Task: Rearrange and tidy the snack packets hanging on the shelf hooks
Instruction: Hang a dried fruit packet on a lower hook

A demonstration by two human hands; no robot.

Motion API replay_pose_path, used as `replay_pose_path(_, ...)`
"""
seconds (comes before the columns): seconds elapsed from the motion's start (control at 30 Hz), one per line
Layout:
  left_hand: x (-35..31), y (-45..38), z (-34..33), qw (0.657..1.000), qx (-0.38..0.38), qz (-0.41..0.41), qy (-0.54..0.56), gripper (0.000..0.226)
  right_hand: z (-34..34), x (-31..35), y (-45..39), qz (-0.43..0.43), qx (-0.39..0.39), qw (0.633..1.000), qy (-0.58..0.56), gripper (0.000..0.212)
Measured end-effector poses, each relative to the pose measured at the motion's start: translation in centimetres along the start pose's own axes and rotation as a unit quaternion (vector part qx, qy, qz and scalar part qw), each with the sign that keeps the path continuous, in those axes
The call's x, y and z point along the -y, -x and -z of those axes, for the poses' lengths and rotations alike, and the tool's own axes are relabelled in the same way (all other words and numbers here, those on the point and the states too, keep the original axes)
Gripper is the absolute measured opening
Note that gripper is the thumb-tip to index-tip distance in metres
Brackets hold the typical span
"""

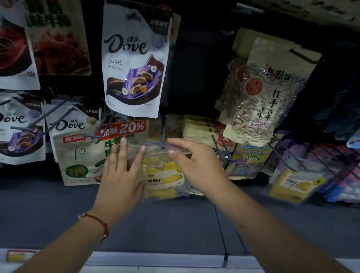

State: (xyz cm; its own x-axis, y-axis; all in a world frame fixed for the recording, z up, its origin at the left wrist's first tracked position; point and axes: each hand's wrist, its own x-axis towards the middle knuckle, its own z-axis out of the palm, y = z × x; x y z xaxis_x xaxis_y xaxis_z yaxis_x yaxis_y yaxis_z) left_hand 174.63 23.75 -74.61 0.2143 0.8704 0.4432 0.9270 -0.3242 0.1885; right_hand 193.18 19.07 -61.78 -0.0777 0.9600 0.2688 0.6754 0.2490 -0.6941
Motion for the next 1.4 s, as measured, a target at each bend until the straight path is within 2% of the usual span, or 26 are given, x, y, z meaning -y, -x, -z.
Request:
replay_pose_path(0.1, 0.6, 1.3, 0.5, 1.000, 0.023, 0.005, -0.007, 0.096, 0.8, 0.2, 0.4, 0.017, 0.008, 0.999, 0.032, 0.037)
replay_pose_path(0.2, 0.6, 2.7, 1.5, 0.997, 0.071, -0.012, -0.019, 0.085, 1.6, 0.2, 1.1, 0.047, 0.045, 0.993, 0.095, 0.044)
replay_pose_path(0.3, -0.9, 4.6, 2.5, 0.981, 0.194, -0.014, -0.020, 0.085, 2.4, 0.1, 2.1, 0.060, 0.070, 0.987, 0.135, 0.050)
replay_pose_path(0.37, -2.2, 5.7, 3.5, 0.967, 0.250, 0.006, -0.041, 0.087, 2.8, -0.1, 2.8, 0.062, 0.077, 0.985, 0.144, 0.052)
replay_pose_path(0.53, -5.2, 6.3, 7.3, 0.961, 0.271, 0.026, -0.053, 0.084, 4.6, -0.8, 4.4, 0.048, 0.095, 0.980, 0.166, 0.054)
replay_pose_path(0.63, -6.1, 6.0, 9.9, 0.968, 0.248, 0.033, -0.020, 0.083, 5.4, -1.1, 5.1, 0.035, 0.103, 0.980, 0.165, 0.056)
replay_pose_path(0.93, -3.1, 2.3, 18.4, 0.992, 0.091, 0.072, 0.039, 0.078, 6.0, 2.7, 3.5, 0.043, 0.096, 0.978, 0.182, 0.069)
replay_pose_path(1.13, -0.8, 1.9, 21.4, 0.992, 0.063, 0.099, 0.036, 0.081, 4.4, 8.3, -0.8, 0.015, 0.071, 0.974, 0.216, 0.082)
replay_pose_path(1.2, -0.5, 1.9, 21.7, 0.992, 0.062, 0.103, 0.038, 0.081, 4.0, 10.2, -2.8, -0.006, 0.036, 0.988, 0.148, 0.078)
replay_pose_path(1.27, -0.4, 2.1, 21.9, 0.992, 0.059, 0.101, 0.036, 0.081, 3.6, 11.5, -5.2, -0.037, -0.010, 0.999, 0.011, 0.067)
replay_pose_path(1.33, -0.2, 2.2, 22.2, 0.993, 0.059, 0.100, 0.038, 0.081, 2.9, 11.9, -7.4, -0.076, -0.055, 0.989, -0.111, 0.054)
replay_pose_path(1.4, 0.2, 2.3, 22.5, 0.992, 0.059, 0.105, 0.041, 0.080, 2.1, 11.4, -9.5, -0.110, -0.089, 0.974, -0.177, 0.033)
